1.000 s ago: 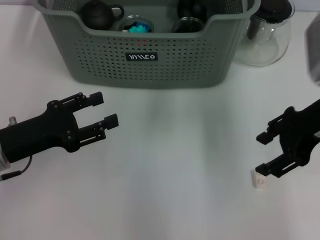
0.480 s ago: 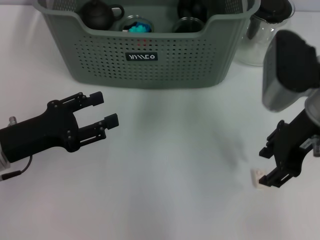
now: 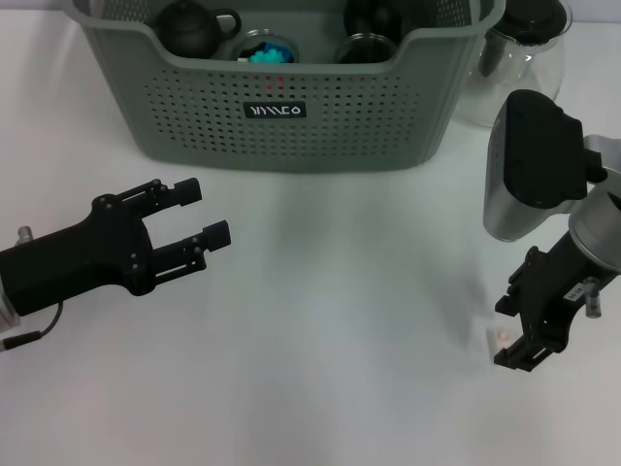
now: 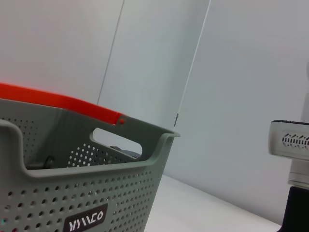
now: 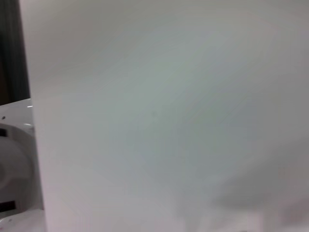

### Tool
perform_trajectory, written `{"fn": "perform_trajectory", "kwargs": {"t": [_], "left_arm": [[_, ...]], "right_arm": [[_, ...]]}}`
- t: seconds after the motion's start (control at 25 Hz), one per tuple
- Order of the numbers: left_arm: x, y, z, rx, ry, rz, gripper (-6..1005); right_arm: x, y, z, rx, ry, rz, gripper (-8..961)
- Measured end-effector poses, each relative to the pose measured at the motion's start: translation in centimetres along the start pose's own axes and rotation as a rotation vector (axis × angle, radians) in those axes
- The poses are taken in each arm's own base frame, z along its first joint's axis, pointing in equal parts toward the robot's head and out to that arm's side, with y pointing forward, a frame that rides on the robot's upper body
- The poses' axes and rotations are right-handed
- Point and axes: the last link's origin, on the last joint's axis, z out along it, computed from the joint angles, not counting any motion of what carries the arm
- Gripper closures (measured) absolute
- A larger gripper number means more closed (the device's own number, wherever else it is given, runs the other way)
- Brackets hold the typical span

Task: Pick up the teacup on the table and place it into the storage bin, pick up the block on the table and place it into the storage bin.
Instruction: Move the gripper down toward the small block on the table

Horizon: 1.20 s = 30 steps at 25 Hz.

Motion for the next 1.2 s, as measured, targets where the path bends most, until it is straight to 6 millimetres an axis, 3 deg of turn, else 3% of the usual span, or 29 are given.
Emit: {"fn": "perform_trajectory", "kwargs": {"t": [0.8, 1.2], "left_arm": [[0.0, 0.0, 0.0, -0.001, -0.001, -0.003, 270], [0.0, 0.0, 0.0, -0.001, -0.001, -0.003, 270]], "right_arm": [[0.3, -0.1, 1.9, 0.001, 0.021, 0.006, 278], [0.5, -0.1, 2.0, 0.008, 0.031, 0.01, 407]]}}
